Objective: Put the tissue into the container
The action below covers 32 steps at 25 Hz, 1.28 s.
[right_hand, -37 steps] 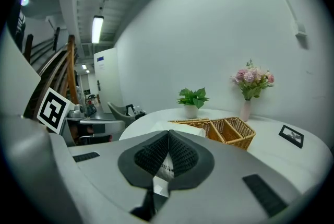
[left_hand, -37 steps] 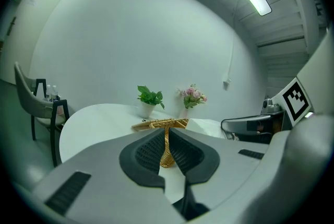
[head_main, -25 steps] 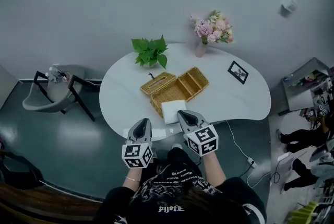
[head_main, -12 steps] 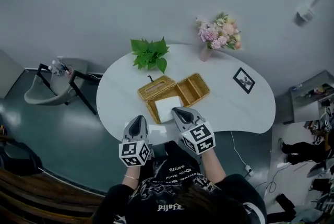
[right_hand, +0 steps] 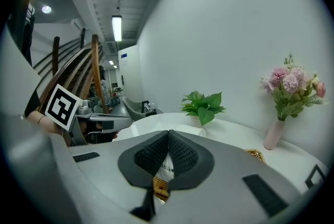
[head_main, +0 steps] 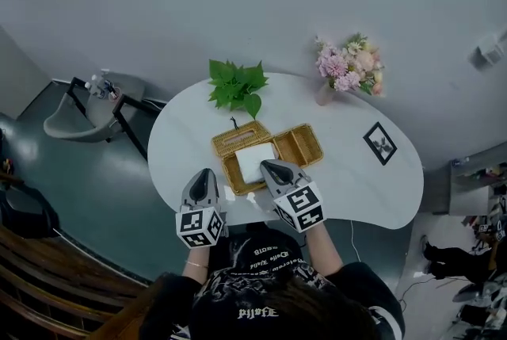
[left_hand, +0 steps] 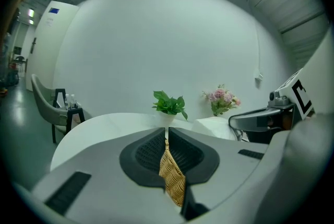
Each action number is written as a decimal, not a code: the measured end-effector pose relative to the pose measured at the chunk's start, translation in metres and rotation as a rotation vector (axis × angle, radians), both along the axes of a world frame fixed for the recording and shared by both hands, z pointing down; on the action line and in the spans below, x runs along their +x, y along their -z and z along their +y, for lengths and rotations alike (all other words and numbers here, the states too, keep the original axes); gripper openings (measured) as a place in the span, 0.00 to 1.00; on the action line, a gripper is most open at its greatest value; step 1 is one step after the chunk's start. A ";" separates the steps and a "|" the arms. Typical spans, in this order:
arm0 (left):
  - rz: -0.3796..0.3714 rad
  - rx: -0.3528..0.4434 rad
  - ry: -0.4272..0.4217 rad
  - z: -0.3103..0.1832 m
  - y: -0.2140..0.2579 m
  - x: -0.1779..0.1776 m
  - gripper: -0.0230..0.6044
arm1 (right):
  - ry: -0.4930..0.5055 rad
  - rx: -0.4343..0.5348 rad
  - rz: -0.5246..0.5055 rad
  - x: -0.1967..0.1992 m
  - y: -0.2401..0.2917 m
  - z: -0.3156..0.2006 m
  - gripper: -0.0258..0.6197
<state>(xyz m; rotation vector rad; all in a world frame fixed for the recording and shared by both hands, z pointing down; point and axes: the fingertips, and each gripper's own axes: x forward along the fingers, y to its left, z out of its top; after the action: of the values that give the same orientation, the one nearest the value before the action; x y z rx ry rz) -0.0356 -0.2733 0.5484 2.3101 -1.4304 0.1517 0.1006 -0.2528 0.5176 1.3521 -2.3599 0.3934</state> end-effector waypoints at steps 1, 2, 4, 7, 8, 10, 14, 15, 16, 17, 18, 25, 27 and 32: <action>0.001 0.001 0.013 -0.001 0.001 0.000 0.10 | 0.011 -0.003 -0.002 0.001 -0.001 -0.002 0.08; 0.001 0.002 0.024 -0.002 0.001 0.000 0.10 | 0.021 -0.006 -0.003 0.002 -0.002 -0.004 0.08; -0.004 0.004 0.044 -0.004 0.001 0.002 0.10 | 0.041 -0.014 -0.003 0.003 -0.006 -0.008 0.08; -0.010 0.006 0.074 -0.006 0.002 0.003 0.10 | 0.067 -0.026 -0.006 0.004 -0.010 -0.012 0.08; -0.010 0.007 0.086 -0.006 0.002 0.004 0.10 | 0.078 -0.033 -0.006 0.004 -0.012 -0.013 0.08; -0.012 0.009 0.109 -0.007 0.002 0.004 0.10 | 0.101 -0.049 -0.003 0.004 -0.018 -0.014 0.08; -0.024 0.019 0.147 -0.006 0.003 0.005 0.10 | 0.140 -0.070 -0.008 0.000 -0.027 -0.015 0.08; -0.027 0.020 0.155 -0.005 0.003 0.005 0.10 | 0.145 -0.074 -0.011 0.000 -0.030 -0.014 0.08; -0.029 0.019 0.164 -0.004 0.003 0.006 0.10 | 0.148 -0.081 -0.013 0.000 -0.032 -0.014 0.08; -0.031 0.018 0.172 -0.003 0.002 0.007 0.10 | 0.147 -0.088 -0.016 0.001 -0.035 -0.014 0.08; -0.035 0.018 0.179 -0.002 0.001 0.007 0.10 | 0.144 -0.096 -0.019 0.002 -0.039 -0.015 0.08; -0.052 0.026 0.206 0.006 0.005 0.012 0.10 | 0.144 -0.131 -0.026 0.007 -0.056 -0.015 0.08; -0.040 0.043 0.215 0.008 0.014 0.011 0.10 | 0.146 -0.140 -0.018 0.007 -0.060 -0.015 0.08; -0.036 0.065 0.241 0.008 0.024 0.003 0.10 | 0.129 -0.166 -0.018 0.006 -0.069 -0.018 0.08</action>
<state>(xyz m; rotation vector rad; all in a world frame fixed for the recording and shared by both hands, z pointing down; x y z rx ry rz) -0.0328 -0.2655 0.5245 2.1725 -1.7407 0.0767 0.1062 -0.2705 0.5870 1.1195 -2.3547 0.5520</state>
